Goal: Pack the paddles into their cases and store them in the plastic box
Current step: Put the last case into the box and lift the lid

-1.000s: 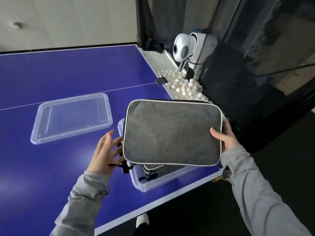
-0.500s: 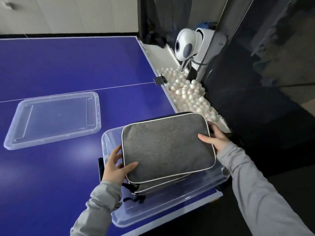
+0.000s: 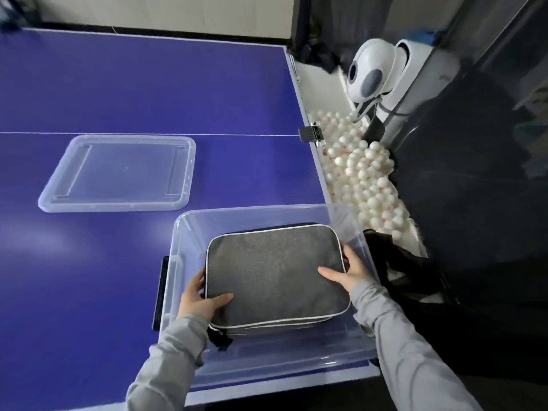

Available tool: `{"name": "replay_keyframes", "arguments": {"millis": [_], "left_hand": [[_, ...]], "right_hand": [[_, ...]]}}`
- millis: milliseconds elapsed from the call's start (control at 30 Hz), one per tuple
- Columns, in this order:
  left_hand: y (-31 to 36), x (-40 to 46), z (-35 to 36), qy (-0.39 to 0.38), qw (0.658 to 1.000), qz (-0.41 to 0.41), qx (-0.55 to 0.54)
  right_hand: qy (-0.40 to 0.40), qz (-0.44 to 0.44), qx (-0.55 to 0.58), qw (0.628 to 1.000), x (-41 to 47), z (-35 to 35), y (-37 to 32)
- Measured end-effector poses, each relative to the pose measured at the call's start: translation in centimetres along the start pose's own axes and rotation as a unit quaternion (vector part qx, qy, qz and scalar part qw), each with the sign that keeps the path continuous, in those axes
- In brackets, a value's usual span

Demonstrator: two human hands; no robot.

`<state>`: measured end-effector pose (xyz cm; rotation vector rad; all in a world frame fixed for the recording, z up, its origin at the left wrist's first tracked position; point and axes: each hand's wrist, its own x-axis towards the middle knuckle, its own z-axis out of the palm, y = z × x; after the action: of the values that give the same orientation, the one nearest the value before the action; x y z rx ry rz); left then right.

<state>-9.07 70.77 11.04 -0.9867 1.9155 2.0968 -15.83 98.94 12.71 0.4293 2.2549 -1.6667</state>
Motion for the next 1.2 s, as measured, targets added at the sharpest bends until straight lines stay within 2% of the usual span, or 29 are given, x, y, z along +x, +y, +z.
{"name": "replay_keyframes", "arguments": {"millis": [267, 667, 800, 1200], "left_hand": [[-0.5, 1.2, 0.0, 0.026, 0.999, 0.000, 0.031], [-1.8, 1.4, -0.5, 0.026, 0.994, 0.003, 0.102], [-2.0, 1.4, -0.4, 0.036, 0.990, -0.003, 0.136], [-1.4, 0.7, 0.0, 0.036, 0.974, 0.015, 0.222]], "right_hand": [[0.046, -0.019, -0.032, 0.998, 0.7, 0.9, 1.7], [0.011, -0.025, -0.059, 0.998, -0.4, 1.2, 2.8], [0.030, -0.066, -0.114, 0.991, -0.9, 1.2, 3.2], [0.035, -0.065, -0.166, 0.983, -1.0, 1.2, 3.2]]}}
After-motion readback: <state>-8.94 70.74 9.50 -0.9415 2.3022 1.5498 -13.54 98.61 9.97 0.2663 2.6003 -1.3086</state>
